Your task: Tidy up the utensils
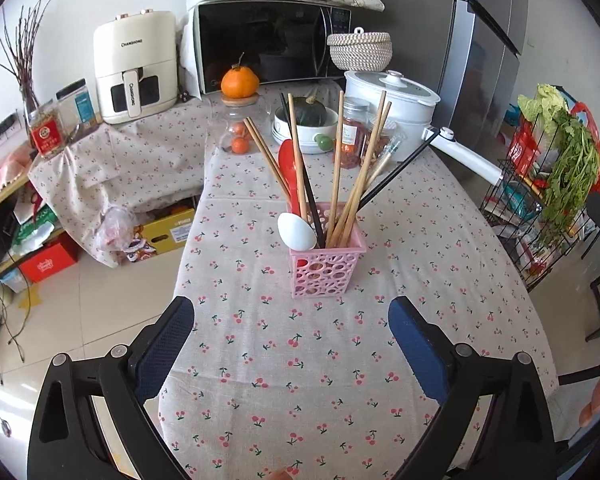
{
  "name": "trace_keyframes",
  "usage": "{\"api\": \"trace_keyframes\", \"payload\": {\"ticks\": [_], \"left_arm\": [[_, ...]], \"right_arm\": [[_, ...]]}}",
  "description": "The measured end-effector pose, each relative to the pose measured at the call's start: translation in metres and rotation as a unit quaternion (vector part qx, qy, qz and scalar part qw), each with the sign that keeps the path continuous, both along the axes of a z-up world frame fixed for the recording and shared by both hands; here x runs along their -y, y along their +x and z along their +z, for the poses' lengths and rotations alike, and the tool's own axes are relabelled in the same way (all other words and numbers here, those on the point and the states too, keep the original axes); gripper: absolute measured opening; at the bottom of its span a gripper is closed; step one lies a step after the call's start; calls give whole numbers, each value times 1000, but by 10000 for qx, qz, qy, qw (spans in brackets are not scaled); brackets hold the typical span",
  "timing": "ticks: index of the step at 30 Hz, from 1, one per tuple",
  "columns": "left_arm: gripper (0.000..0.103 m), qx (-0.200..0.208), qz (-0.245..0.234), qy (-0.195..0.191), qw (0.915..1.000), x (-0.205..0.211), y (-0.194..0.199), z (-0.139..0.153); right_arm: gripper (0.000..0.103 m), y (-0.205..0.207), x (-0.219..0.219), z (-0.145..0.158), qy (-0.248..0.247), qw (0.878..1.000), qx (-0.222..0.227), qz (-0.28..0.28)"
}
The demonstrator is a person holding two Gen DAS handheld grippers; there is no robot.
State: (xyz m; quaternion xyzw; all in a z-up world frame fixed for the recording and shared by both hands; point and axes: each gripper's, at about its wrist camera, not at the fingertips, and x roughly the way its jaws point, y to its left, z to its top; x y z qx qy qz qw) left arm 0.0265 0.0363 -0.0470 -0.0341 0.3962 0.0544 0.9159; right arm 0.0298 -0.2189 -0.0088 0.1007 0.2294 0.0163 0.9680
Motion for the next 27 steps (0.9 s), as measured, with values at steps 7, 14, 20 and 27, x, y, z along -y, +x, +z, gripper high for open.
{"api": "trace_keyframes", "payload": {"ticks": [7,14,20,27], "left_arm": [[99,205,133,12,9997,9,-12,6],[99,233,140,-72,9996,15,-12,9],[99,222,4,17,9998,25,-11,8],[99,246,-32,165,9996,29,-10,7]], "right_arm": [[103,-16,18,-14,-358,9984,-439,-74],[103,-11,23,-23,-373,9971,-656,-52],[103,-1,9,-32,-393,9951,-885,173],[103,8,-8,-36,-506,9934,-967,343]]}}
